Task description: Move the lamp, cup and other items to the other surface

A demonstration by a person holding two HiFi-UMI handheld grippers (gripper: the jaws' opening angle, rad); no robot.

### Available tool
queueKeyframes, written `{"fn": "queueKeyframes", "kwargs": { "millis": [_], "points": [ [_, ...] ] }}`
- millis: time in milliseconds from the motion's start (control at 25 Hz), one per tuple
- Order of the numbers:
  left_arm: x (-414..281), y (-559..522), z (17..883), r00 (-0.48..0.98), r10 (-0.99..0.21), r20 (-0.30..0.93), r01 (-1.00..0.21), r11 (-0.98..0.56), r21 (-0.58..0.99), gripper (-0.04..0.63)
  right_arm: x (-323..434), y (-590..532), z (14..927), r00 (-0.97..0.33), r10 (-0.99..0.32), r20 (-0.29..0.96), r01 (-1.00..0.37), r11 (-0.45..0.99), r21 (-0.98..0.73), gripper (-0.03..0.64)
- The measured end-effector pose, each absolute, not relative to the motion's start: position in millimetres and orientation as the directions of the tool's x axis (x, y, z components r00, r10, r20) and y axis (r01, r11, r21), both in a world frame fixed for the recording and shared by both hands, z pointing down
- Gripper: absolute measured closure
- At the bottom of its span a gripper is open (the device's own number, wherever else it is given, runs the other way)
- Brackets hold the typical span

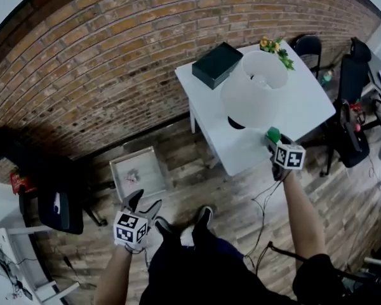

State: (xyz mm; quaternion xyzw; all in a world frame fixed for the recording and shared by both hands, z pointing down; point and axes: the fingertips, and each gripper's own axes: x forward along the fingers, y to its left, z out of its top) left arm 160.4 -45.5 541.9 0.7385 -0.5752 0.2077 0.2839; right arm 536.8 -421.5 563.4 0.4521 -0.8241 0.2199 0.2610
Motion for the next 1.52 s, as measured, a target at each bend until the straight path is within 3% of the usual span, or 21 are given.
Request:
{"fn": "queueKeyframes", "kwargs": {
  "millis": [200,520,760,1240,1520],
  "points": [
    [156.3,-28.4,546.4,0.249,-0.735,0.63,-0.968,-0.164,0.191,0.291,538.2,-406.5,565.6,-0.423,-0.662,0.619,-0.882,0.457,-0.113,0.227],
    [134.1,24.7,550.2,0.238,-0.765,0.599,-0.968,-0.136,0.211,0.291,519.8,-334.0,555.5,-0.4,-0.688,0.605,-0.895,0.435,-0.098,0.279],
    [77.8,106.2,551.7,0.179,-0.79,0.586,-0.976,-0.068,0.208,0.291,418.4,-250.7,531.4,-0.498,-0.662,0.56,-0.795,0.606,0.011,0.305],
    [-44.1,275.8,529.0,-0.045,-0.84,0.541,-0.978,0.149,0.149,0.301,175.1,-36.7,540.4,-0.732,-0.361,0.578,-0.402,0.913,0.061,0.314],
    [-80.5,329.0,527.9,-0.106,-0.845,0.524,-0.961,0.222,0.164,0.304,86.6,75.4,554.5,-0.789,-0.125,0.602,-0.149,0.989,0.009,0.321]
  ]
}}
